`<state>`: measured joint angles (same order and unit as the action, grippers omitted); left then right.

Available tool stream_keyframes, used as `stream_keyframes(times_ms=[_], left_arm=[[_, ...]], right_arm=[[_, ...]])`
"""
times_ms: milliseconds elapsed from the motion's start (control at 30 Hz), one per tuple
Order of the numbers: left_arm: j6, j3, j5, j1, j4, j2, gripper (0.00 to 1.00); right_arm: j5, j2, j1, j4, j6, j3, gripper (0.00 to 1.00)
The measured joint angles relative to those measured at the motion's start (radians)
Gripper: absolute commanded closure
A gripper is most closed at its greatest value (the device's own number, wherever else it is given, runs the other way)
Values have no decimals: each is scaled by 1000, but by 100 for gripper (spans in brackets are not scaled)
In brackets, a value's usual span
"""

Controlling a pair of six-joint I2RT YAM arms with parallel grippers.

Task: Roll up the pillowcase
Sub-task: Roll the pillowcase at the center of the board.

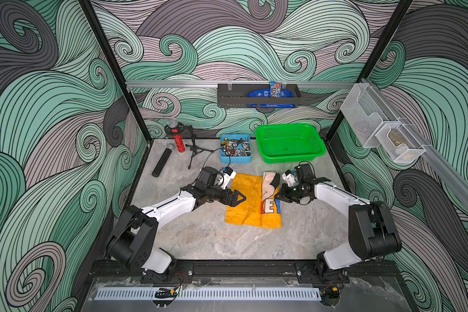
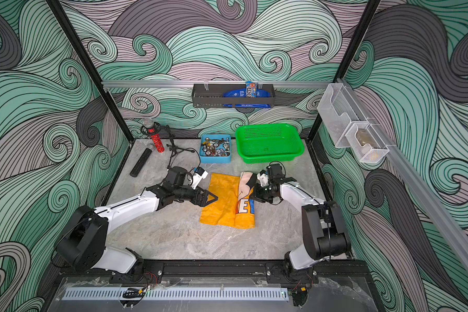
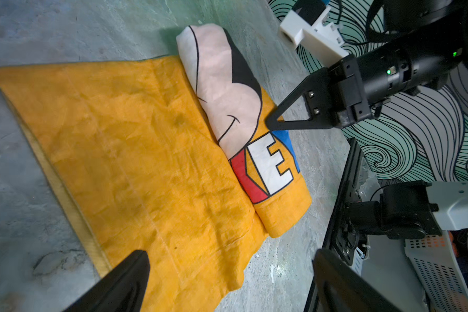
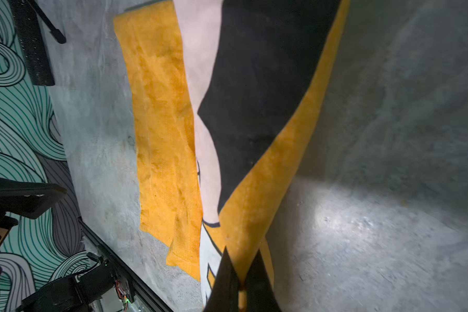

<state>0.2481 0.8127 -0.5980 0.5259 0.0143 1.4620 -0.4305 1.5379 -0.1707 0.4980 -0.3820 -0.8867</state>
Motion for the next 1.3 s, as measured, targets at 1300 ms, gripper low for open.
stream_keyframes(times_ms=[1300], left_arm=[[131,-74,-66,139,-158,-54,4]], right_arm=[[-258,365,-217,-345,-131,-360,65]])
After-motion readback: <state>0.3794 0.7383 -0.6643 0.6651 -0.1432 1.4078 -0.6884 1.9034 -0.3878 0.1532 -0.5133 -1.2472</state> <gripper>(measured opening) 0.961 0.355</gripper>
